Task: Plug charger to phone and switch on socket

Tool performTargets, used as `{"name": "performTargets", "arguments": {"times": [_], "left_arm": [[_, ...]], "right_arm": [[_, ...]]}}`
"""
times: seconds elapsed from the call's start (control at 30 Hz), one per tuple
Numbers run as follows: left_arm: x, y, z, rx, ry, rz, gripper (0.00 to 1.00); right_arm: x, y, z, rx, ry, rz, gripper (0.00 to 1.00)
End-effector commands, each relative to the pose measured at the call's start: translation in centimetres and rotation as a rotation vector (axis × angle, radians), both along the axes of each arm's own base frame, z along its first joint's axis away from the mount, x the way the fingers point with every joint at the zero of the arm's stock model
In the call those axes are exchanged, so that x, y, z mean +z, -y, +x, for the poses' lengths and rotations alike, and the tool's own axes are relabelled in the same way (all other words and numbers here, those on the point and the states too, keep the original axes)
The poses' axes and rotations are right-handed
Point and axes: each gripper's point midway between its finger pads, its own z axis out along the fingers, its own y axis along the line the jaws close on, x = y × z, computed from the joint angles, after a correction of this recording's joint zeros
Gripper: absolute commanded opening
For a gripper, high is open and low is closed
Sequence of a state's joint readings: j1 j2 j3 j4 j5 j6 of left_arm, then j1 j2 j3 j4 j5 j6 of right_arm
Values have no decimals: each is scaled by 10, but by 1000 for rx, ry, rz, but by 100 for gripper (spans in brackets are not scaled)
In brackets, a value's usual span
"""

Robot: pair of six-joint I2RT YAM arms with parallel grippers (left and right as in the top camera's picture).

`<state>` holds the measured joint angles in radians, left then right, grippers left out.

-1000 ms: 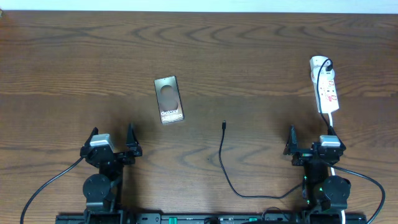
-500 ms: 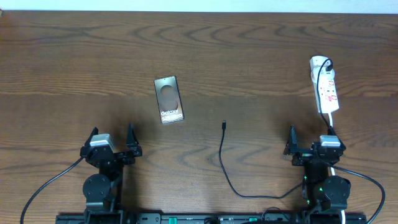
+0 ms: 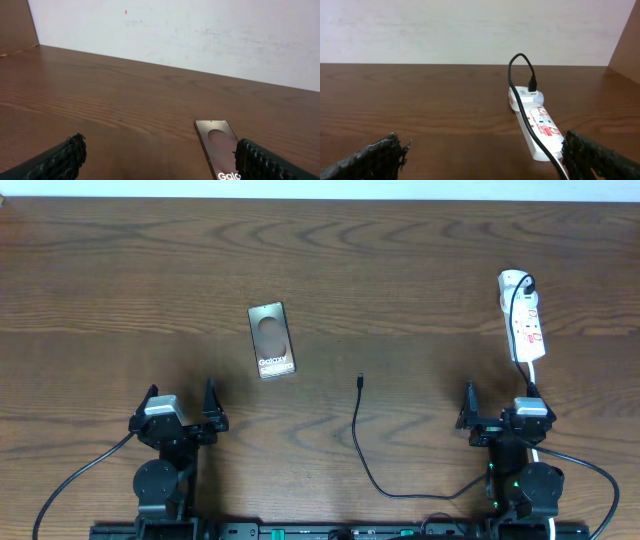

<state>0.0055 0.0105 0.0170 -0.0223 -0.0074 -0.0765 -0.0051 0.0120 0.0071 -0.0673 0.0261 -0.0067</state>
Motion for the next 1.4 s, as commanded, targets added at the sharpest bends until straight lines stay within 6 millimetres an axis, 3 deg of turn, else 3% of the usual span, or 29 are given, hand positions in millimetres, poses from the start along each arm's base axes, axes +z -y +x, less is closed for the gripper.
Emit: {"name": "performTargets", "arguments": {"times": [0.0, 0.2, 0.3, 0.4, 0.53, 0.7, 0.83, 0.9, 1.0, 1.2, 1.37], "left_arm": [[-3, -10, -3, 49, -39, 47, 96], [44, -10, -17, 49, -64, 48, 96], [78, -7, -19, 41, -83, 6, 96], [118, 7, -14, -41, -104, -19, 96], [169, 23, 3, -129, -223, -42, 96], [210, 27, 30, -152, -426, -65, 96], [230, 27, 57, -147, -582, -79, 96], [230, 27, 69, -144, -669, -87, 96], [212, 34, 80, -170, -818, -109, 96], [142, 52, 92, -195, -1130, -144, 96], [99, 54, 116, -189, -1253, -150, 96]], "right_arm": [[0, 1, 0, -8, 4, 17, 99], [0, 1, 0, -8, 4, 17, 99], [0, 1, 0, -8, 4, 17, 99], [0, 1, 0, -8, 4, 17, 99], [0, 1, 0, -8, 4, 17, 99], [0, 1, 0, -8, 4, 17, 99], [0, 1, 0, -8, 4, 17, 99], [0, 1, 0, -8, 4, 17, 99], [0, 1, 0, -8, 4, 17, 99], [0, 1, 0, -8, 5, 17, 99], [0, 1, 0, -8, 5, 17, 99]]}}
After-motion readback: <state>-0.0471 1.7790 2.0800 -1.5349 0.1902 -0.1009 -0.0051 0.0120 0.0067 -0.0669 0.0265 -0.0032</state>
